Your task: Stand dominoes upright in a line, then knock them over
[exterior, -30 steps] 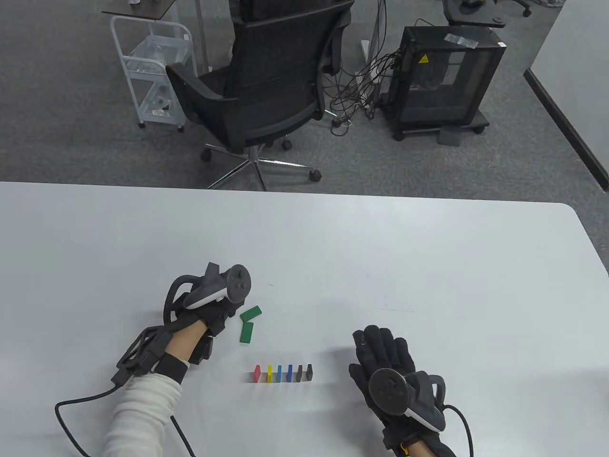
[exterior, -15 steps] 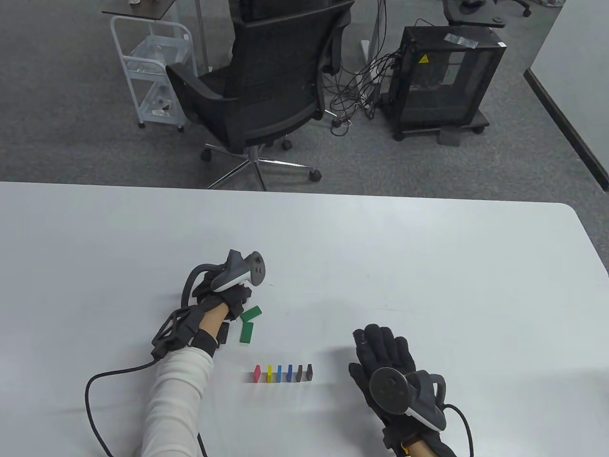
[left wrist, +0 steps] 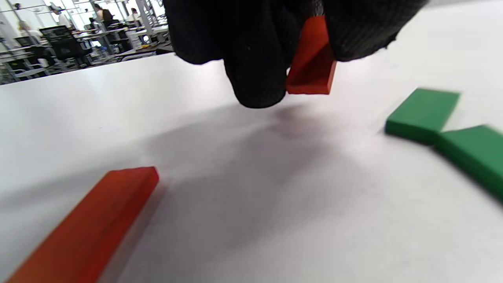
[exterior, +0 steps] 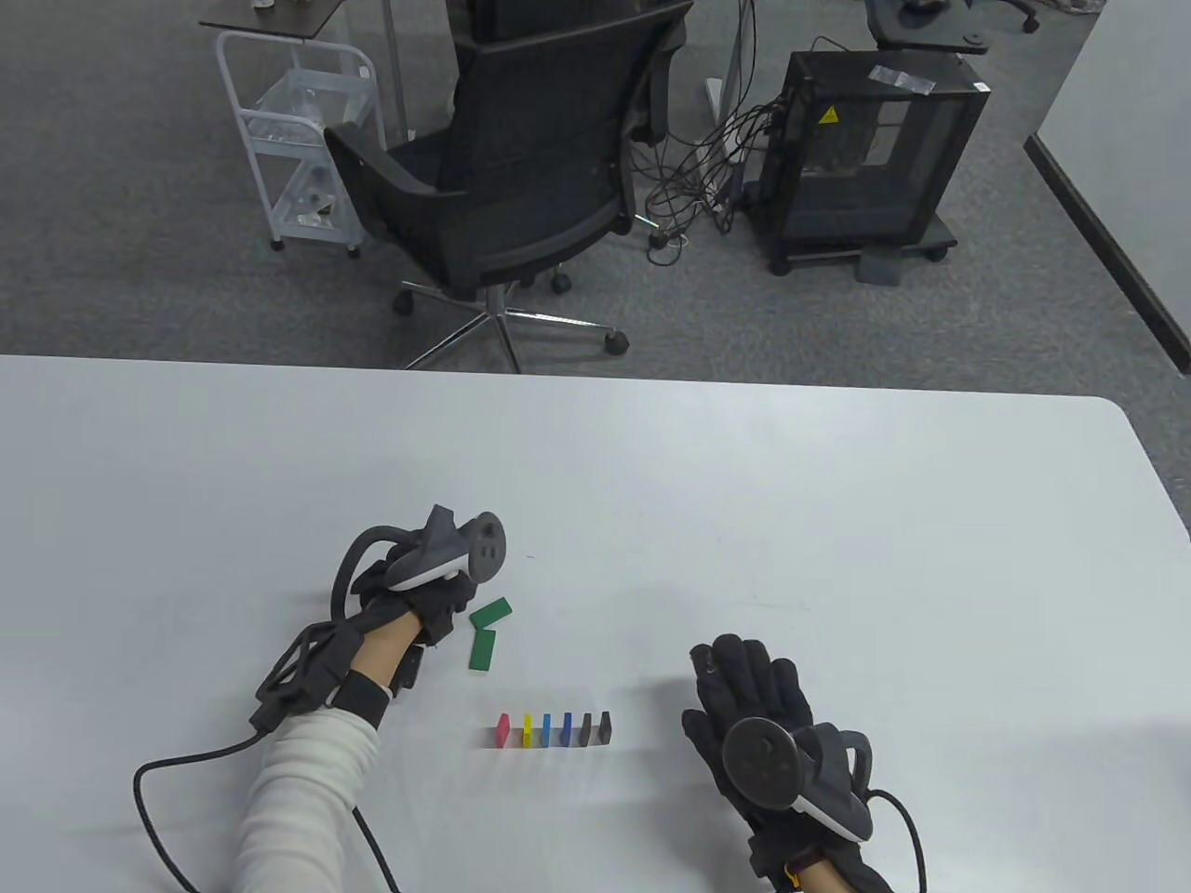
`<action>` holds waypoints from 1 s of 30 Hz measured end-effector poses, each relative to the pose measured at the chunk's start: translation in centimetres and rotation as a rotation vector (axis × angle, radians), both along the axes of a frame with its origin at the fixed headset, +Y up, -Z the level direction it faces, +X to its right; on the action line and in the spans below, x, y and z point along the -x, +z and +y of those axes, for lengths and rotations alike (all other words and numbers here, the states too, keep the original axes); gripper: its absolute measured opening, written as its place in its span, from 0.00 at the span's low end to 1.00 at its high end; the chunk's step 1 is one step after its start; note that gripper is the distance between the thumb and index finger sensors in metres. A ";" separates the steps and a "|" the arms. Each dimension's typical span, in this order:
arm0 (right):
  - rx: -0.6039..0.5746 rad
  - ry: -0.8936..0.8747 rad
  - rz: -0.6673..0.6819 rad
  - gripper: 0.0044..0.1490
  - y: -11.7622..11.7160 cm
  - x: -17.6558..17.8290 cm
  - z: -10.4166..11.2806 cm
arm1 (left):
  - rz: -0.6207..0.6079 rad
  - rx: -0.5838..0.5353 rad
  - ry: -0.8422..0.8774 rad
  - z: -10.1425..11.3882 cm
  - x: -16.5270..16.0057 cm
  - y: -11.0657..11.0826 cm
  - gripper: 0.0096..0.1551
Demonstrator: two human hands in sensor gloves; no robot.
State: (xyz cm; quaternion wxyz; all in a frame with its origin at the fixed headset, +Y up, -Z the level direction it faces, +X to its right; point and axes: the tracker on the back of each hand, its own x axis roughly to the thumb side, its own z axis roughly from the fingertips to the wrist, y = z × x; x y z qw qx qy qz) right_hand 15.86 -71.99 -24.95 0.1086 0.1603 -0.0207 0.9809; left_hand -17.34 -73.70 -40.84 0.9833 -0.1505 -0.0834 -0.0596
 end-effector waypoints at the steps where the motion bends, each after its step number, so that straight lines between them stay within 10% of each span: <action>1: 0.000 0.001 -0.001 0.43 0.0 0.0 0.0 | -0.021 -0.023 0.022 0.4 0.4 0.8 0.34; 15: 0.004 0.008 -0.004 0.43 0.0 0.0 0.0 | -0.296 -0.140 0.233 0.9 1.6 12.4 0.30; 30: 0.016 0.005 0.000 0.43 0.1 0.1 -0.1 | -0.388 -0.059 0.256 -2.3 -0.3 14.7 0.30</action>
